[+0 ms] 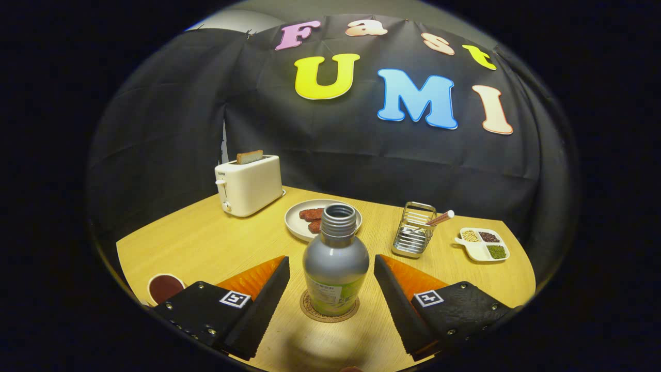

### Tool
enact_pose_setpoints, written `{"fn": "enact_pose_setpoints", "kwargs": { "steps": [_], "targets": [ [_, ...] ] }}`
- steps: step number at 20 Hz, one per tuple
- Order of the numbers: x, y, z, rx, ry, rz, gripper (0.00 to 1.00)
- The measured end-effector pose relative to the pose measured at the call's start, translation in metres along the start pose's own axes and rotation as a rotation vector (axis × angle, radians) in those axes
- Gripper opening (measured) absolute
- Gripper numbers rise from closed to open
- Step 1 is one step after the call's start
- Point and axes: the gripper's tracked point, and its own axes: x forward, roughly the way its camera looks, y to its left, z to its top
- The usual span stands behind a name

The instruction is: Take the bottle from table, then pour the juice into the cup, finally place the bottle on the coaster

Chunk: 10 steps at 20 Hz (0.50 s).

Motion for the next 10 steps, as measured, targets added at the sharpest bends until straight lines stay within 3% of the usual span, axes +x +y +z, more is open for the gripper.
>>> {"fn": "enact_pose_setpoints", "kwargs": {
  "steps": [10],
  "targets": [
    [-0.107, -0.001, 0.081, 0.039, -0.171, -0.119, 0.99]
  ]
}}
